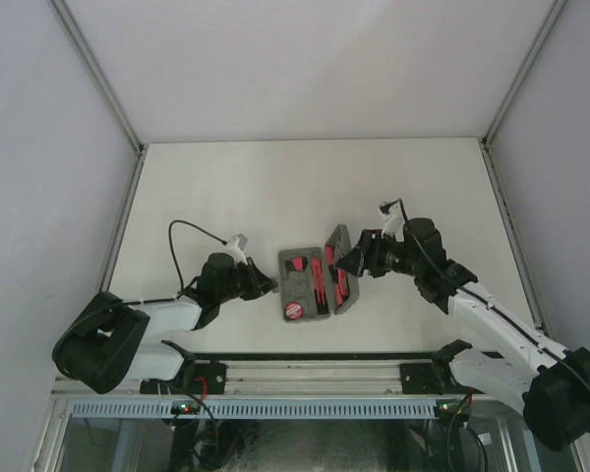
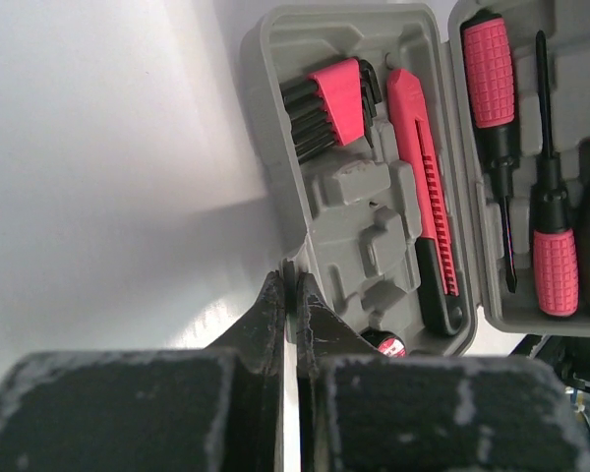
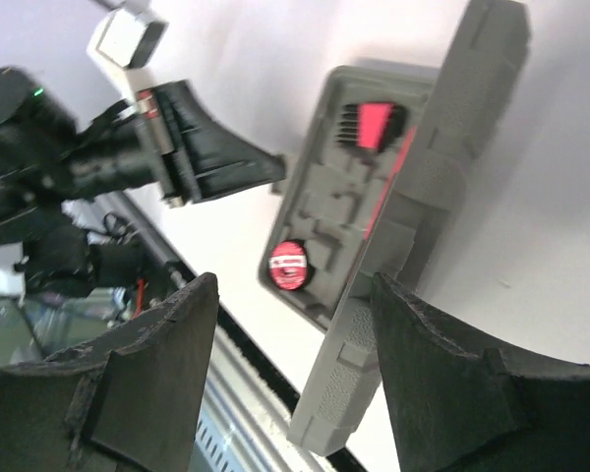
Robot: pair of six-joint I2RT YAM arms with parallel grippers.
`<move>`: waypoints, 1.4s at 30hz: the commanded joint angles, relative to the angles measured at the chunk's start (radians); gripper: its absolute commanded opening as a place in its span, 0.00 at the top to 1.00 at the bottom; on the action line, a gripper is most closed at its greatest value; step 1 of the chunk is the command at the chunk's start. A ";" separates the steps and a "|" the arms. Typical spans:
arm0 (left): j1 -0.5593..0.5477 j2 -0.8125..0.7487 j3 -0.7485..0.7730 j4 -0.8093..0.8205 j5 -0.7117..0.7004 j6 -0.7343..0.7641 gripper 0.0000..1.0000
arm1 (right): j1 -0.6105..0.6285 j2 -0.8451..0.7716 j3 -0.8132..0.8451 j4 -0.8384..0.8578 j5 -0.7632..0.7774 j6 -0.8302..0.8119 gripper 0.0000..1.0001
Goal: Sort the tools into containers
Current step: Close the storage box at the center of the board.
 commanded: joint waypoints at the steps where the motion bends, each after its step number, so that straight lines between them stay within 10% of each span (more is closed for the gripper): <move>1: -0.035 0.040 -0.037 -0.130 0.041 0.064 1.00 | 0.039 0.008 0.048 0.000 -0.131 0.010 0.38; 34: -0.036 0.000 -0.042 -0.162 0.011 0.064 1.00 | 0.258 0.491 0.326 0.189 -0.269 0.022 0.38; 42: -0.035 -0.034 -0.034 -0.204 0.004 0.064 1.00 | 0.281 0.440 0.343 -0.025 0.033 -0.067 0.39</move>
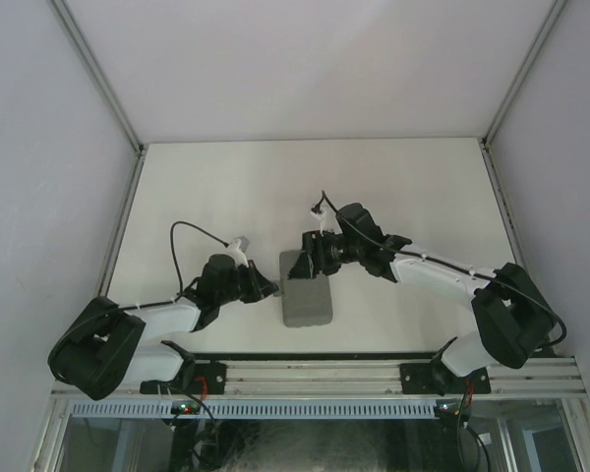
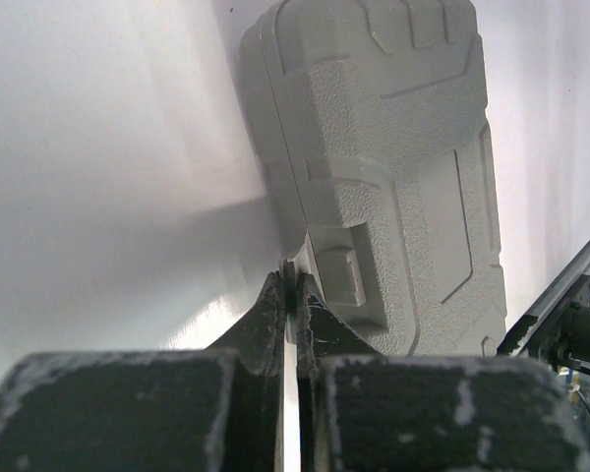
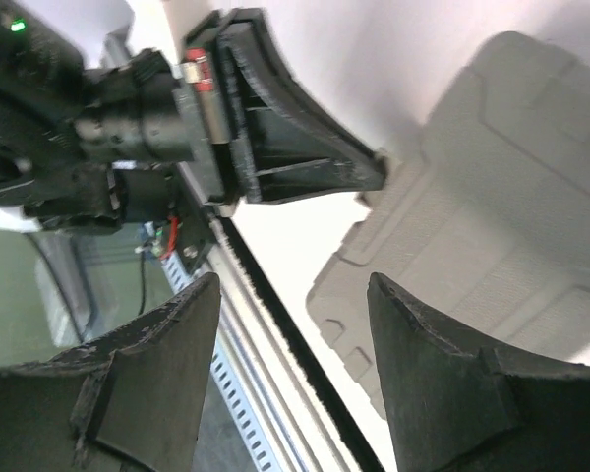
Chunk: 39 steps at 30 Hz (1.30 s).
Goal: Sort the tools into containers
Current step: Close the storage box at the center of the board.
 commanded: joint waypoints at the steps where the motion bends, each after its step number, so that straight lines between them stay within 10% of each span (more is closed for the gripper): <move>1: -0.013 -0.015 -0.031 -0.173 -0.012 0.064 1.00 | 0.027 -0.054 0.055 -0.141 0.251 -0.077 0.40; 19: -0.013 -0.191 0.036 -0.322 -0.002 0.074 0.79 | 0.155 0.000 0.110 -0.369 0.761 -0.040 0.37; 39: -0.016 -0.361 0.009 -0.324 0.021 -0.048 0.37 | 0.066 -0.007 -0.151 -0.027 0.482 0.119 0.27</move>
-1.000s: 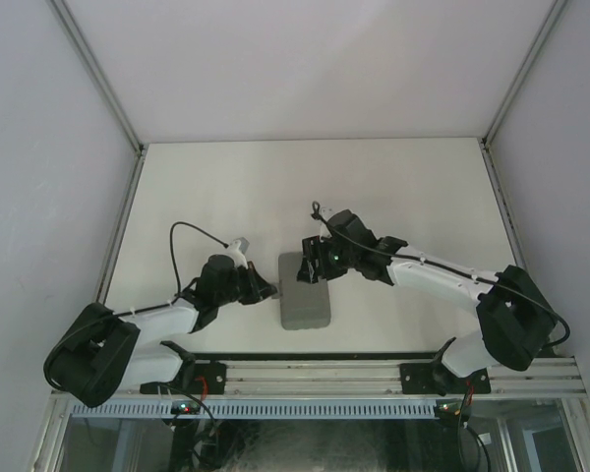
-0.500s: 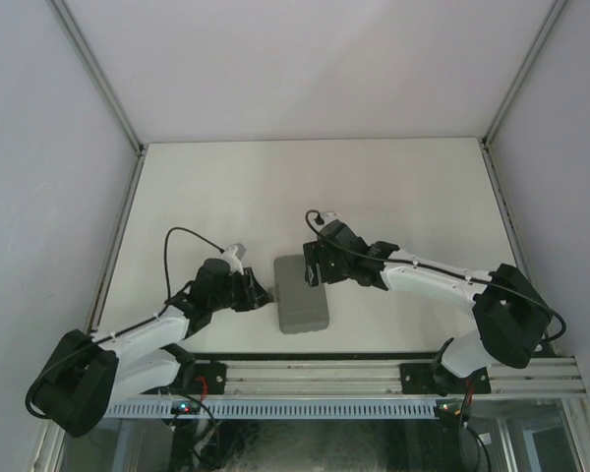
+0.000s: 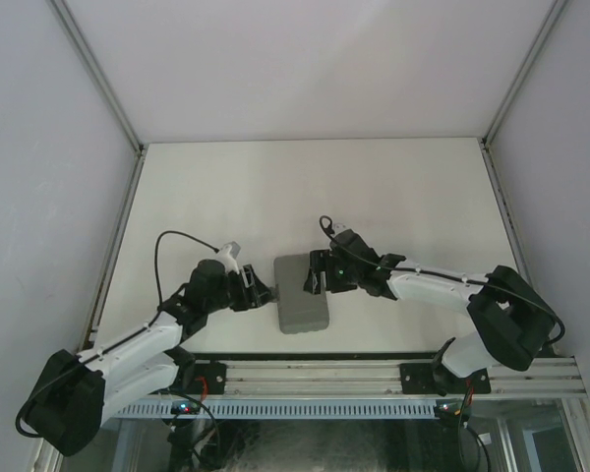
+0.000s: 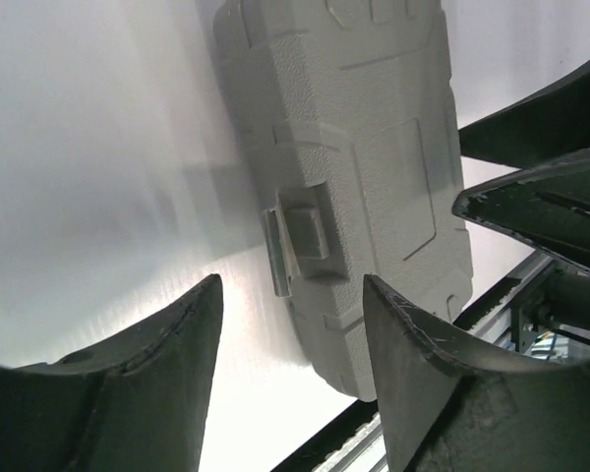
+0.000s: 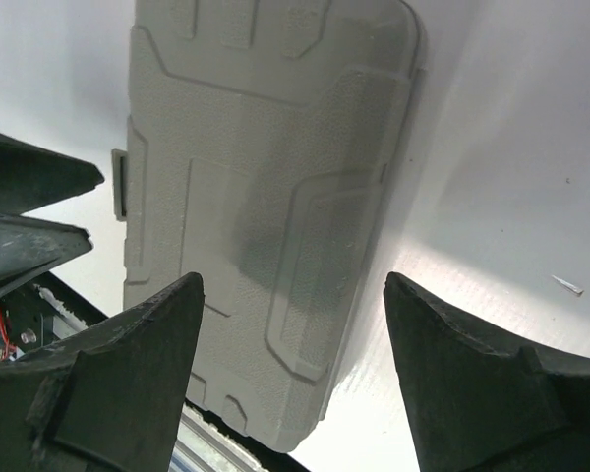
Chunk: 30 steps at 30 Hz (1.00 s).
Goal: Sort the tools into containers
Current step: Close the storage box at the center of the board.
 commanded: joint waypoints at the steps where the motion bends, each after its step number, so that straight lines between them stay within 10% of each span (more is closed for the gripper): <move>1: -0.010 0.000 0.002 0.092 0.033 -0.061 0.36 | -0.023 0.018 -0.039 0.106 -0.028 0.056 0.28; 30: -0.131 0.203 0.111 0.101 -0.119 -0.116 0.42 | 0.003 0.030 -0.157 0.202 0.032 0.174 0.46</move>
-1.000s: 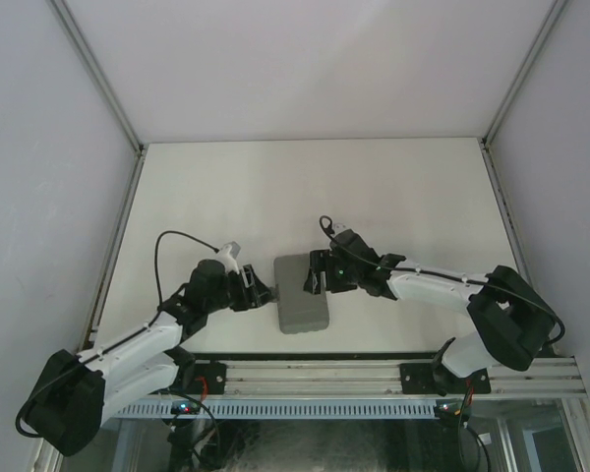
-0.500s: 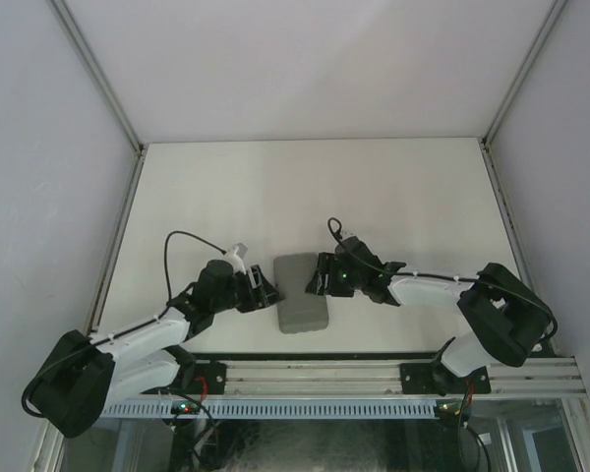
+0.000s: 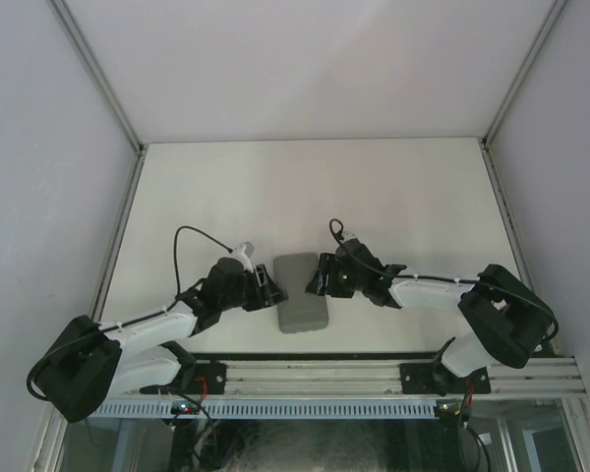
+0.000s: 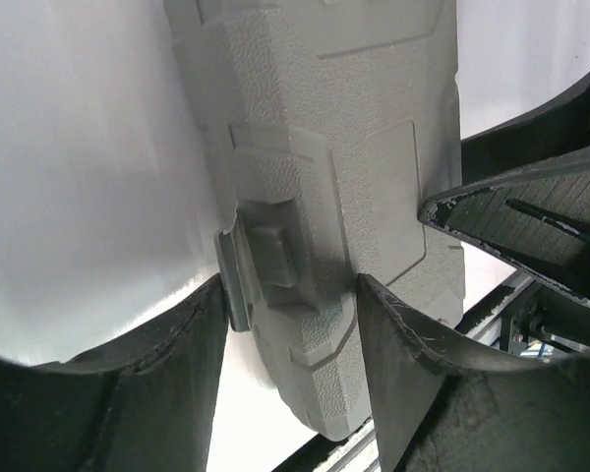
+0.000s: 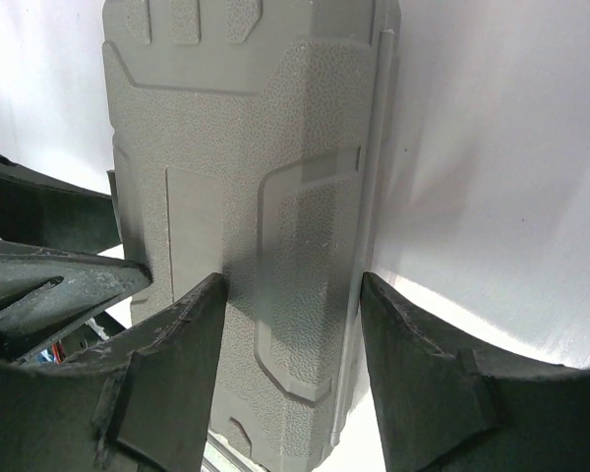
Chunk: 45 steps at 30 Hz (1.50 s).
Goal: Sort the tools into containers
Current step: Close the storage box at the center of the board.
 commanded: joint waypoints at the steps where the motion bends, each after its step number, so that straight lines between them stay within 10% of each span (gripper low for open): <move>1: -0.019 0.024 0.072 -0.013 -0.060 0.003 0.42 | 0.010 0.011 -0.019 -0.010 0.047 -0.005 0.46; 45: -0.262 0.303 0.436 -0.495 -0.373 0.110 0.74 | 0.044 0.054 -0.034 0.011 0.048 0.019 0.46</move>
